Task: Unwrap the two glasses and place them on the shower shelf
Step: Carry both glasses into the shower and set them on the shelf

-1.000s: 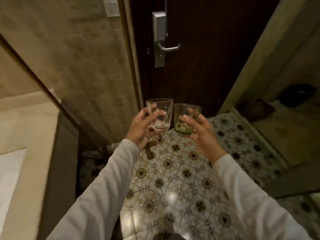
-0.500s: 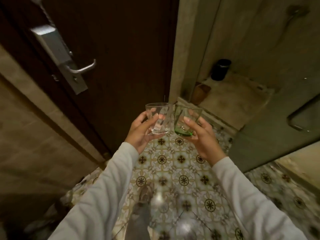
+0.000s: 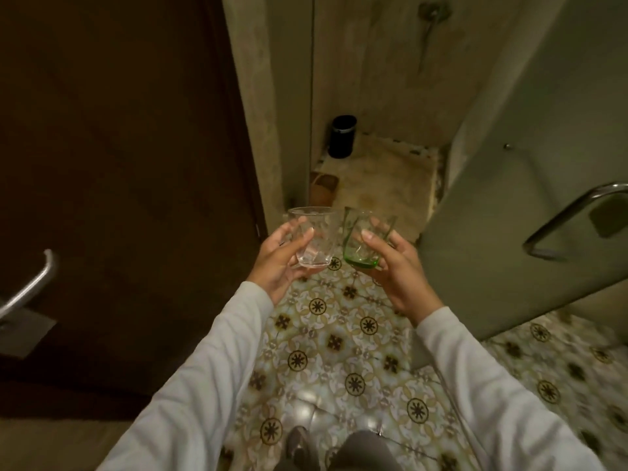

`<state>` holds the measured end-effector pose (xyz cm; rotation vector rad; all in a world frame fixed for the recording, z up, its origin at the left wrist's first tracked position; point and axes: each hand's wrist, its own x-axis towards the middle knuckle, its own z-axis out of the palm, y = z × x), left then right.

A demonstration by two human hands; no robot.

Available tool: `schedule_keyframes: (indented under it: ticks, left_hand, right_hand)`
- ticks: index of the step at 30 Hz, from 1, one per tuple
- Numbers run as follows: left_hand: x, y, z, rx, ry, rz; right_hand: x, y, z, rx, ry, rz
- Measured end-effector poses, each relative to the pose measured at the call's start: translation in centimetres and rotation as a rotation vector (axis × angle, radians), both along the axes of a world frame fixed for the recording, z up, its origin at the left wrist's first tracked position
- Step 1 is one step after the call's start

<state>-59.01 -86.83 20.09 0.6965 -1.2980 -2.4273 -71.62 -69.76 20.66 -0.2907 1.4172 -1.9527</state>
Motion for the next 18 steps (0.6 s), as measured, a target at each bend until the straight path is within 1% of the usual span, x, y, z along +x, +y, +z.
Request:
schedule_keyframes:
  ticks: [8,12,15,18]
  left_hand:
    - [-10.0,-4.9,-1.4,-0.011,0.009,-0.125]
    - [-16.3,-6.6,-2.1,-0.031,0.010,-0.162]
    - [-21.8,-7.7,-2.3,-0.031,0.023,-0.181]
    - [-27.4,-8.4,-2.3,-0.024,0.023,-0.175]
  right_hand:
    - [-7.7,-2.8,-1.0,0.024,-0.015,-0.133]
    - [-13.1,-3.4,-1.8,0.005,-0.022,-0.179]
    - [-17.9,-3.8,-2.0,-0.022,-0.020,-0.175]
    - [-23.1,-4.3,-2.0,-0.009,-0.012,-0.207]
